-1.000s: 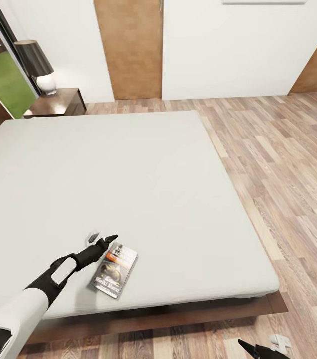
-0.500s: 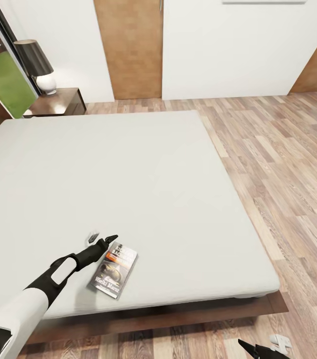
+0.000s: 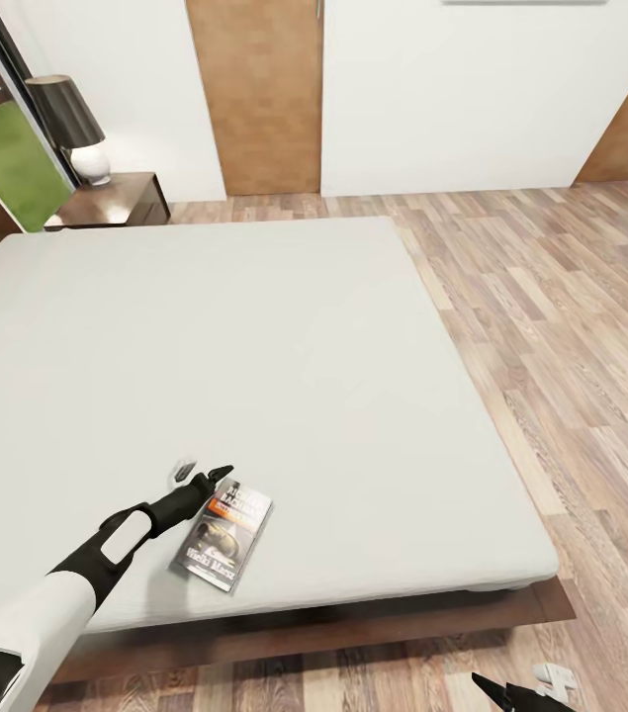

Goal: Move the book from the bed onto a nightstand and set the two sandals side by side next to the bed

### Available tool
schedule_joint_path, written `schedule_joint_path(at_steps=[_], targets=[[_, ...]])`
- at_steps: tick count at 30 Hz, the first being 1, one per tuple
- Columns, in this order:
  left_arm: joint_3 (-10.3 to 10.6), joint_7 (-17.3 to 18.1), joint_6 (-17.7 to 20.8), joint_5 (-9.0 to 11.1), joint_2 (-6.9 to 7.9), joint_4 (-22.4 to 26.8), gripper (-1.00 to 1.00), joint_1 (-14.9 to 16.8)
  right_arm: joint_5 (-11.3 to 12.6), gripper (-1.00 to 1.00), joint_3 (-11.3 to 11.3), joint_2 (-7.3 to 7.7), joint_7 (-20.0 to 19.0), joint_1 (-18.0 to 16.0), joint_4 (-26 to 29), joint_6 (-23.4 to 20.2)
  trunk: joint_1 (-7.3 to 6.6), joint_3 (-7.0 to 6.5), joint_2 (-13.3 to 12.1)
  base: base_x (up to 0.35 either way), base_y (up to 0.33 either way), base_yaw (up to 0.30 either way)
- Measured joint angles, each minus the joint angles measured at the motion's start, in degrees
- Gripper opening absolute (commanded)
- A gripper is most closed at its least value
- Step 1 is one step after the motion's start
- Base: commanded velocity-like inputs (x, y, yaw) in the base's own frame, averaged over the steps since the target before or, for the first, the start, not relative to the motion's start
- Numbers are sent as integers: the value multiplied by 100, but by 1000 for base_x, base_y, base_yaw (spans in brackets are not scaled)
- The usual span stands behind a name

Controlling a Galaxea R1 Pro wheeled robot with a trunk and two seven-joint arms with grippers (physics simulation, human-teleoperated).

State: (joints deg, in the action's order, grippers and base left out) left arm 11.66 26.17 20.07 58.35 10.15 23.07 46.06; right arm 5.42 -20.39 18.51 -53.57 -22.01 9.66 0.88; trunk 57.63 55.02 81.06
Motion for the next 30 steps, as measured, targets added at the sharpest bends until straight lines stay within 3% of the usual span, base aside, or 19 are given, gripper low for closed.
schedule_joint_path(at_steps=[30], targets=[[1, 1, -5, 6, 0, 0, 100, -2, 0, 100, 0, 0, 0, -1, 0, 0, 0, 0, 0, 0, 0, 0]])
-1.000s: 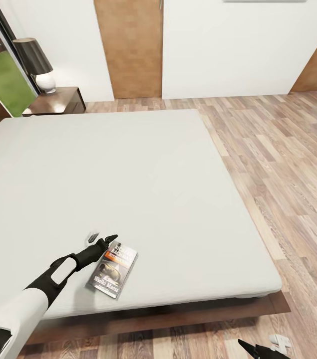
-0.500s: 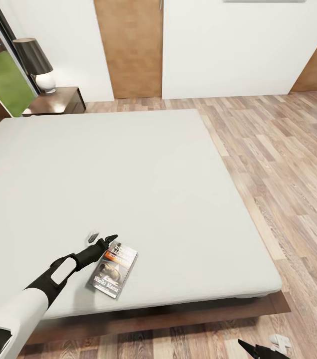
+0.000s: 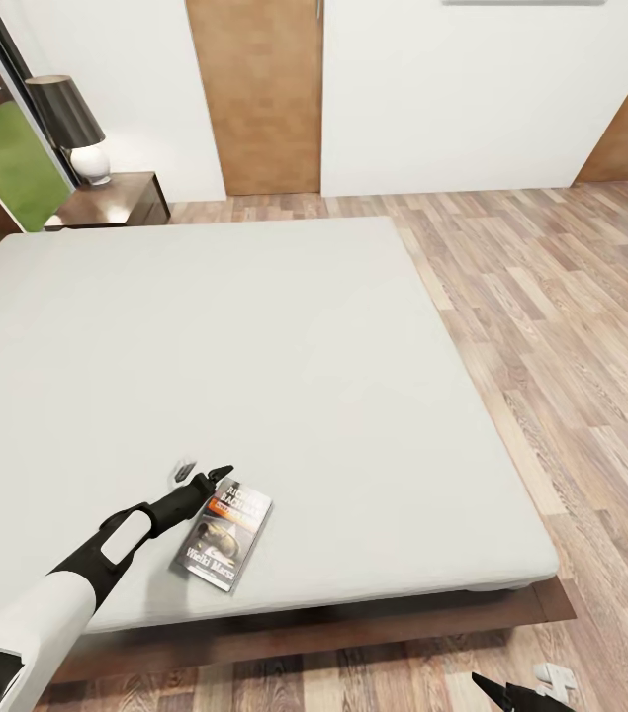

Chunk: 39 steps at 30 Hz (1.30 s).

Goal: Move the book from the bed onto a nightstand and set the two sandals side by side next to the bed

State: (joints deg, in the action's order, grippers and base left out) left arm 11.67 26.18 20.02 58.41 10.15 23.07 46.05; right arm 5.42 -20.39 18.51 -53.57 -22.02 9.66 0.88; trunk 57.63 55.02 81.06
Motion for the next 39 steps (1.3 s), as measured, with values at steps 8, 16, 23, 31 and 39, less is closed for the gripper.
schedule_joint_path(at_steps=[8, 16, 23, 31, 39], targets=[[-1, 6, -2, 10, 0, 0, 100, 0, 0, 100, 0, 0, 0, 1, 0, 0, 0, 0, 0, -11, 0, 0], [-1, 10, 0, 15, -1, 1, 100, 0, 0, 100, 0, 0, 0, 2, 0, 0, 0, 0, 0, -69, 0, 0], [0, 9, 0, 14, -1, 1, 100, 0, 0, 100, 0, 0, 0, 2, 0, 0, 1, 0, 0, -23, 0, 0], [0, 10, 1, 14, -1, 1, 100, 0, 0, 100, 0, 0, 0, 4, 0, 0, 1, 0, 0, -139, 0, 0], [0, 8, 0, 13, -1, 1, 100, 0, 0, 100, 0, 0, 0, 2, 0, 0, 0, 0, 0, -13, 0, 0]])
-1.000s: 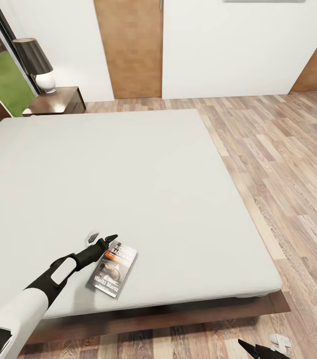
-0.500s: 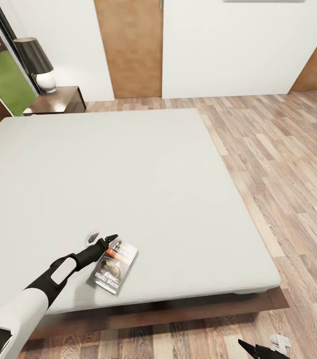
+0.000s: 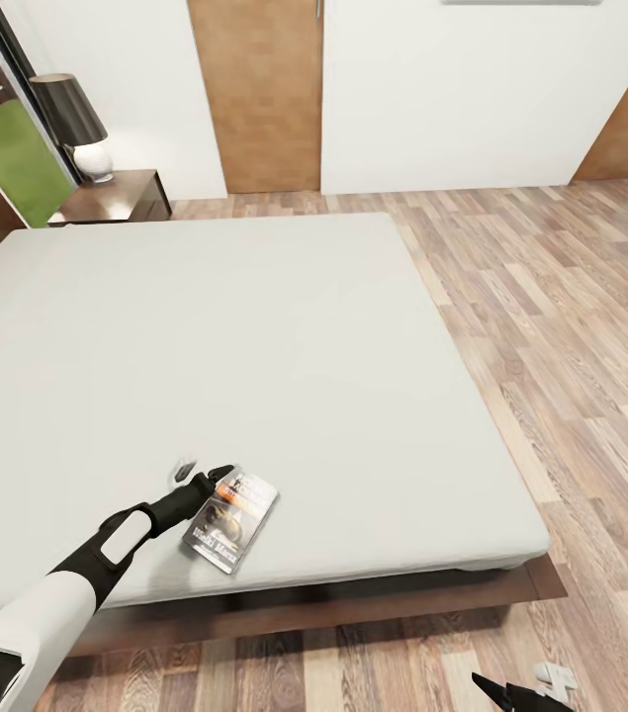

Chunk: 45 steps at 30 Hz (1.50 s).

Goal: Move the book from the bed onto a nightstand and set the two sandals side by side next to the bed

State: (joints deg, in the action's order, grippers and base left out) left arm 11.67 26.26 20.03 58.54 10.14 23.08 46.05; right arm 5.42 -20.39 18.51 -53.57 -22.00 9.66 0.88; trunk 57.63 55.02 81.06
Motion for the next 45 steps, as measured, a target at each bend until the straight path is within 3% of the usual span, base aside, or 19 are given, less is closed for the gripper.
schedule_joint_path(at_steps=[45], targets=[[-2, 0, -18, -6, 1, 0, 100, 0, 0, 100, 0, 0, 0, -1, 0, 0, 0, 0, 0, 4, -31, 0]])
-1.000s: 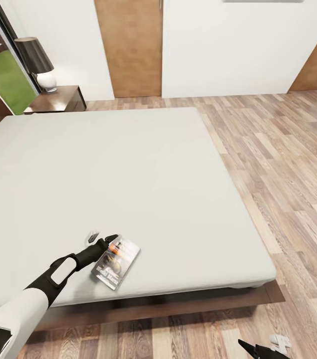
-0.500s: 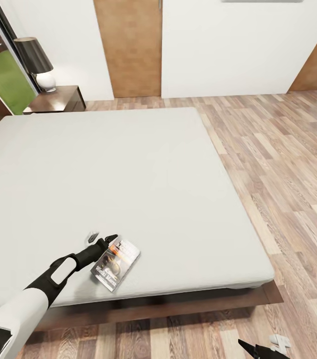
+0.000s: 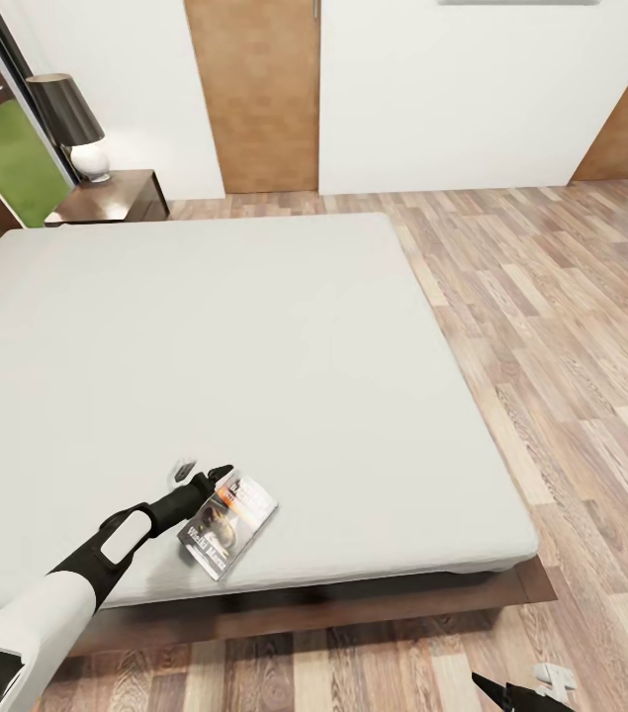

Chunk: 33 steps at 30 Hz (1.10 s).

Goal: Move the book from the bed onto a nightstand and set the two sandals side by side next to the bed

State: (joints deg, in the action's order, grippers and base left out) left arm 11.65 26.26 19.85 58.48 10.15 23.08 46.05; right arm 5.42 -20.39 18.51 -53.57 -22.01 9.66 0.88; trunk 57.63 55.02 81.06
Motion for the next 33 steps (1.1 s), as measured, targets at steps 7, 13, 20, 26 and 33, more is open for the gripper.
schedule_joint_path(at_steps=[7, 13, 20, 26, 33], targets=[[10, 1, 9, 8, -1, 0, 100, 0, 0, 100, 0, 0, -1, 2, 0, 0, 2, 0, 0, -83, 0, 0], [10, 2, 8, 7, -5, 0, 100, 0, 0, 100, 0, 0, -2, 3, 0, 0, 1, 0, 0, -120, 0, 0], [9, 0, 5, 4, -8, 0, 100, 0, 0, 100, 1, 0, -1, 1, 0, 0, 0, 0, 0, -9, 0, 0], [10, 2, 9, 7, -7, 0, 100, 0, 0, 100, 3, 0, 0, 1, 0, 0, 1, 0, 0, -30, 0, 0], [6, -1, 10, 7, -2, 0, 100, 0, 0, 100, 0, 0, 0, 0, 0, 0, 1, 0, 0, -140, 0, 0]])
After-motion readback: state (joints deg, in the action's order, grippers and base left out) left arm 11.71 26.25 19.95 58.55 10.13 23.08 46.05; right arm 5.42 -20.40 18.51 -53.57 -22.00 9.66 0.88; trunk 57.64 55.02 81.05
